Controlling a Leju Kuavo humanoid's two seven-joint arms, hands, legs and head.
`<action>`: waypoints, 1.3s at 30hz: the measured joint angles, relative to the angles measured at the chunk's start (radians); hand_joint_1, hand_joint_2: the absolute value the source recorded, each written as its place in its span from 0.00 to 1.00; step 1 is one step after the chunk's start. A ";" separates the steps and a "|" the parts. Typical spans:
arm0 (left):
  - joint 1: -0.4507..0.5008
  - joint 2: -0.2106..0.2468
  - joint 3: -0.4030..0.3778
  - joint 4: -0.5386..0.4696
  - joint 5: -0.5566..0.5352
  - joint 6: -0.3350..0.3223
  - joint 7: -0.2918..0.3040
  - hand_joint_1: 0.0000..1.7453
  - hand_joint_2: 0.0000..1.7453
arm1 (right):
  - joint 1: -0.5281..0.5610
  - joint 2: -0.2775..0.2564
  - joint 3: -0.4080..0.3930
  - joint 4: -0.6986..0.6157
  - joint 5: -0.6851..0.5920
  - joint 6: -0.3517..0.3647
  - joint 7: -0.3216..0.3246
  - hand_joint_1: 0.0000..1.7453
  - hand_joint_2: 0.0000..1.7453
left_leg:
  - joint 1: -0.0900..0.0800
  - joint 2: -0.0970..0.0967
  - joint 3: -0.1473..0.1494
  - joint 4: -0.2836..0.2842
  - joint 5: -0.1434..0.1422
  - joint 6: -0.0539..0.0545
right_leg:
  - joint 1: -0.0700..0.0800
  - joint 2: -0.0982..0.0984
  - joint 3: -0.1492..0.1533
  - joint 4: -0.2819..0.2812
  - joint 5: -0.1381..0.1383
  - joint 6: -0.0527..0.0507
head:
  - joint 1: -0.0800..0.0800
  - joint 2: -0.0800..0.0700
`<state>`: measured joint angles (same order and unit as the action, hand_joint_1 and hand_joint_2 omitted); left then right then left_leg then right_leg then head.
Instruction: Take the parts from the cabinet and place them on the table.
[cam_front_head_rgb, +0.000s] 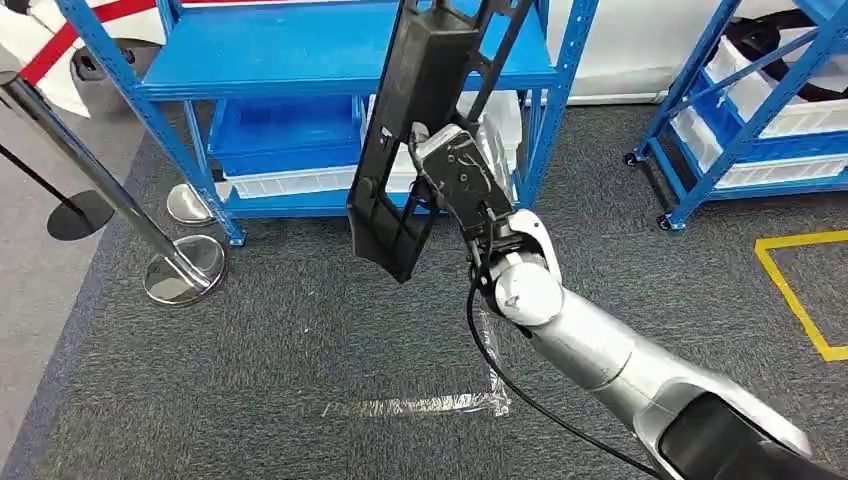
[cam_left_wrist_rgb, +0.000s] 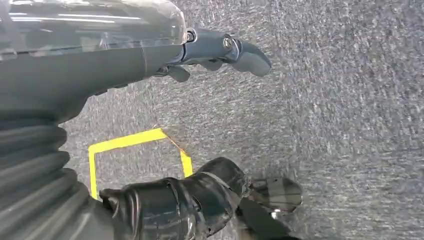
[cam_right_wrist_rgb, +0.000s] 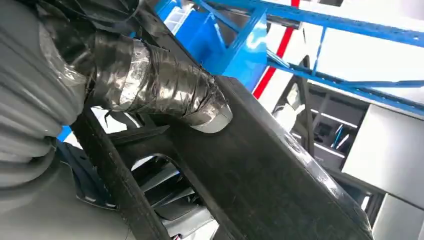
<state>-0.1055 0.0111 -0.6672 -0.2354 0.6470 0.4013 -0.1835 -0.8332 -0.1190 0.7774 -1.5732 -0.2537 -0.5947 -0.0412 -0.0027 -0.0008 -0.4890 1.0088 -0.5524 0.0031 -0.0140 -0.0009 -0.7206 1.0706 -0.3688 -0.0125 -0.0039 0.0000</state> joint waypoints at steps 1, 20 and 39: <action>-0.001 0.000 -0.002 0.000 0.000 0.001 0.000 0.00 1.00 | -0.002 0.000 -0.002 -0.001 0.003 0.000 0.000 1.00 1.00 | -0.002 -0.002 -0.010 0.009 0.011 -0.001 | -0.004 -0.001 0.001 -0.014 0.017 0.007 | -0.001 0.000; 0.003 -0.001 -0.017 0.000 0.010 0.042 0.000 0.00 1.00 | -0.001 -0.008 -0.005 -0.008 0.012 -0.001 0.016 1.00 1.00 | 0.003 0.007 -0.201 0.036 0.143 -0.006 | 0.005 -0.003 0.156 -0.035 -0.123 -0.009 | 0.011 0.000; 0.004 -0.002 -0.026 0.000 -0.027 0.131 0.071 0.00 1.00 | 0.001 -0.007 -0.005 -0.009 0.059 -0.017 0.015 1.00 1.00 | 0.016 -0.014 -0.114 0.006 0.106 0.013 | -0.003 0.000 -0.002 0.249 -0.244 0.026 | 0.005 0.000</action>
<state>-0.1014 0.0092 -0.6928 -0.2350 0.6199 0.5319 -0.1121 -0.8320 -0.1263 0.7725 -1.5824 -0.1945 -0.6115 -0.0259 0.0133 -0.0153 -0.6026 1.0145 -0.4461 0.0158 -0.0169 -0.0013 -0.7228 1.3196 -0.6124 0.0138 0.0008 0.0000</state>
